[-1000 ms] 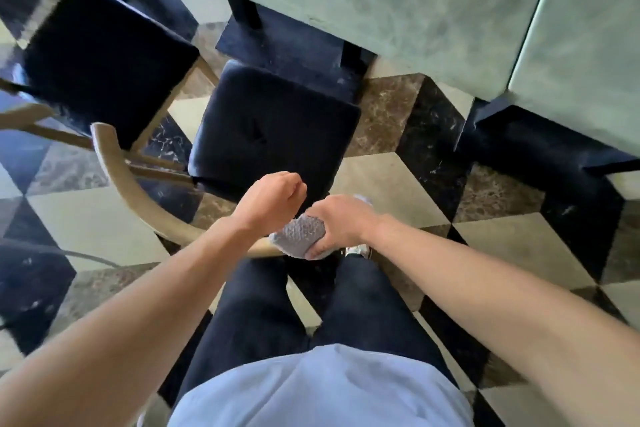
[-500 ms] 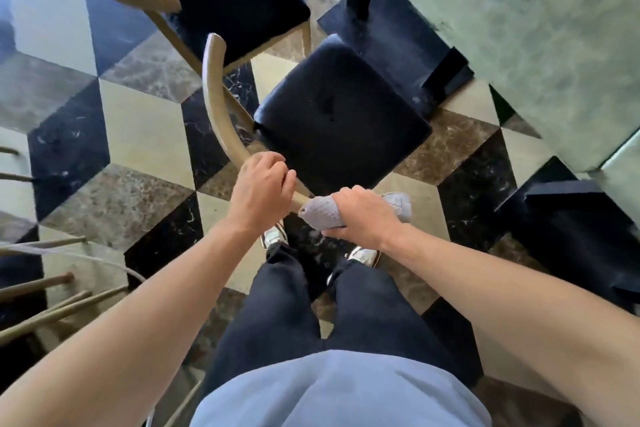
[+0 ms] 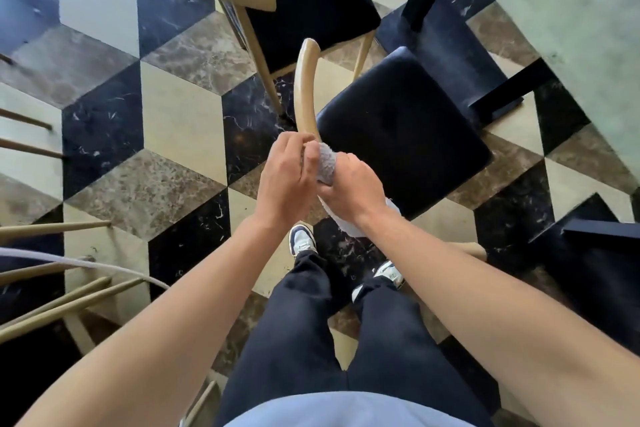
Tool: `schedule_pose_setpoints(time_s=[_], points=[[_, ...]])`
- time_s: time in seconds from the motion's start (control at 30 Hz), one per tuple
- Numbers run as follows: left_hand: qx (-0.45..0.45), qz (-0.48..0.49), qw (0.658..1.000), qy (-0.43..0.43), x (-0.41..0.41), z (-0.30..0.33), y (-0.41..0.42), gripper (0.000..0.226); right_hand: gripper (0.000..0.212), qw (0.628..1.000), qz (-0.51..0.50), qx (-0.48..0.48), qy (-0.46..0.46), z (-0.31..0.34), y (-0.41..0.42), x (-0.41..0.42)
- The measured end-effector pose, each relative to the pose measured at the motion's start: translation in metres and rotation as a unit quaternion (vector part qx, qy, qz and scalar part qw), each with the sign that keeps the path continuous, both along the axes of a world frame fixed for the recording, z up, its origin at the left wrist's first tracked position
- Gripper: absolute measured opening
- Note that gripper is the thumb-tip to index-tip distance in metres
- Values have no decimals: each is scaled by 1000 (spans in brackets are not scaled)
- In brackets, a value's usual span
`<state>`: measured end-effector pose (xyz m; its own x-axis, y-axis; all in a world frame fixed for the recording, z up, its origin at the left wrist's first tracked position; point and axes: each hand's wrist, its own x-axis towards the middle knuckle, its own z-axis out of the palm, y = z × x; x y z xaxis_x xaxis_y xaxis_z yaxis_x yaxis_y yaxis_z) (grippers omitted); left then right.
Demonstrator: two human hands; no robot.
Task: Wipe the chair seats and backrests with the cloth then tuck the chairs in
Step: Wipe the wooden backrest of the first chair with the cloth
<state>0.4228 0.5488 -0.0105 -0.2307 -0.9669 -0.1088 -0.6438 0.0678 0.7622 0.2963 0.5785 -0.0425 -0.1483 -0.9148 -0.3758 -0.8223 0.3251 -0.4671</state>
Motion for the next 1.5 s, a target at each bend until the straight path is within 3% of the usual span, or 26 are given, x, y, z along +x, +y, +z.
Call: schedule_pose_setpoints(time_s=[0.17,0.3,0.4,0.5,0.67,0.77,1.03,1.23,1.37,1.5], points=[[-8,16,1000,-13,19,-9,-10,29,55,998,-59,1,-8,-5,-25,15],[-45,22,998,-24,7,-10,-15,20,49,999,1,9,-45,0,3,-4],[-88,-25,995,-35,-22,-5,-15,29,43,997,60,44,-29,4,40,-36],[-98,-84,991,-32,-56,1,-13,42,31,983,95,135,-77,10,76,-83],[-113,-184,976,-30,-103,-2,-8,40,15,950,92,241,-178,17,108,-167],[-89,-232,966,-72,-128,-12,-6,34,14,907,39,303,-291,3,103,-186],[-75,-204,964,-152,-192,-56,-36,27,25,793,108,399,-448,-62,65,-187],[18,-202,962,-181,-228,-114,-31,25,18,831,221,326,-394,-127,74,-182],[68,-217,944,-238,-227,-143,-28,24,36,852,154,302,-398,-176,85,-184],[61,-197,949,-239,-223,-149,-32,22,30,867,123,268,-402,-222,88,-188]])
